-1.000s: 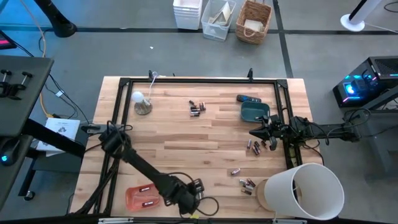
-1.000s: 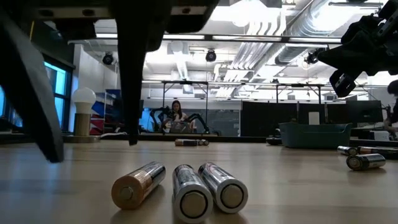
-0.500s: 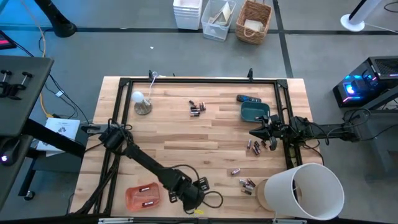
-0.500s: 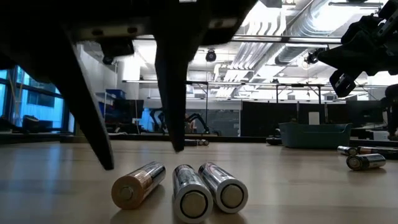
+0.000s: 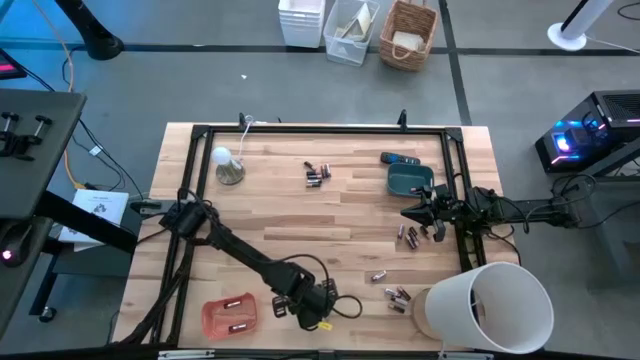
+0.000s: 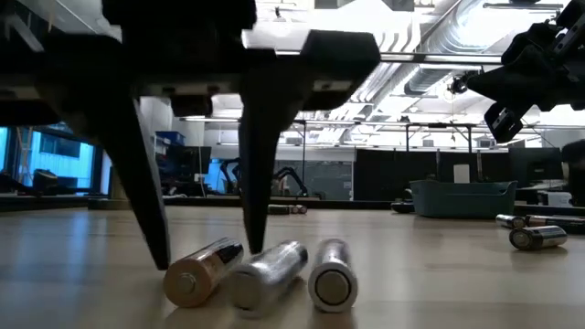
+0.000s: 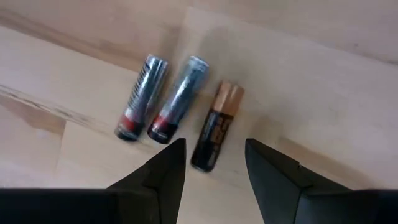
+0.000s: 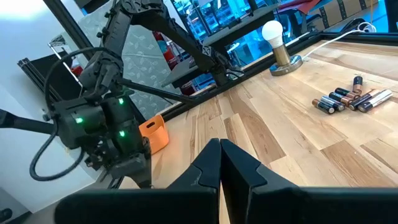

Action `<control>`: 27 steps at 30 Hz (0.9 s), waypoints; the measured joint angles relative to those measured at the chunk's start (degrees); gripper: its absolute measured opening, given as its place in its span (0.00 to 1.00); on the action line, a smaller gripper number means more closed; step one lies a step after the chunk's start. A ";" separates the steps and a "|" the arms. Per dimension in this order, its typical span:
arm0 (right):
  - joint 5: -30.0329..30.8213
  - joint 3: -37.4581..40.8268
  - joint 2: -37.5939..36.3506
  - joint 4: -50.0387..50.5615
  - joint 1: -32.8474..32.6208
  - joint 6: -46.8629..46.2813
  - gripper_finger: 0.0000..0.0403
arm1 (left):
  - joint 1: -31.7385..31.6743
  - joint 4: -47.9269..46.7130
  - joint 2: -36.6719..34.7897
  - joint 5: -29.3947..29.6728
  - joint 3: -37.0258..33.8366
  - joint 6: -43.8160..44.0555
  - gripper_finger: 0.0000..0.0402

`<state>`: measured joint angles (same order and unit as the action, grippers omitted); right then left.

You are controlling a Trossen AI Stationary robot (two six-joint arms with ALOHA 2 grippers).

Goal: Sort batteries
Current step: Put the black battery into the blue bin

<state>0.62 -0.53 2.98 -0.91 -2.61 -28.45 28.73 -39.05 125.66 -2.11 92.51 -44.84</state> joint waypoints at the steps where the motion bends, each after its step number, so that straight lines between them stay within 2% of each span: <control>1: 0.00 -0.01 0.00 0.00 -0.01 0.00 0.00 | 0.00 0.09 0.20 -0.01 0.00 -0.04 0.39; 10: 0.00 -0.01 0.46 0.00 0.00 0.00 0.00 | -0.03 0.03 2.15 -1.68 -1.44 1.22 0.36; 12: 0.00 -0.01 0.46 0.00 -0.01 0.00 0.00 | -0.11 -0.02 2.20 -1.89 -1.48 2.07 0.29; 16: 0.00 0.01 0.46 0.00 -0.02 0.00 0.00 | -0.35 -1.33 2.24 -3.18 -1.50 7.88 0.08; 20: 0.00 -0.01 0.46 0.02 -0.02 0.00 0.00 | -0.15 -1.33 2.21 -3.63 -1.51 15.80 0.08; 25: 0.00 0.01 0.46 0.00 -0.02 0.00 0.00 | -1.30 -1.66 -0.34 -4.03 -1.88 20.02 0.08; 27: 0.00 -0.01 0.46 0.00 0.00 0.00 0.00 | -2.89 -4.23 -2.24 -2.20 -2.16 20.12 0.08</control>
<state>0.62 -0.53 3.44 -0.91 -2.61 -28.45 25.84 -43.29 123.42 -4.31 90.35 -24.72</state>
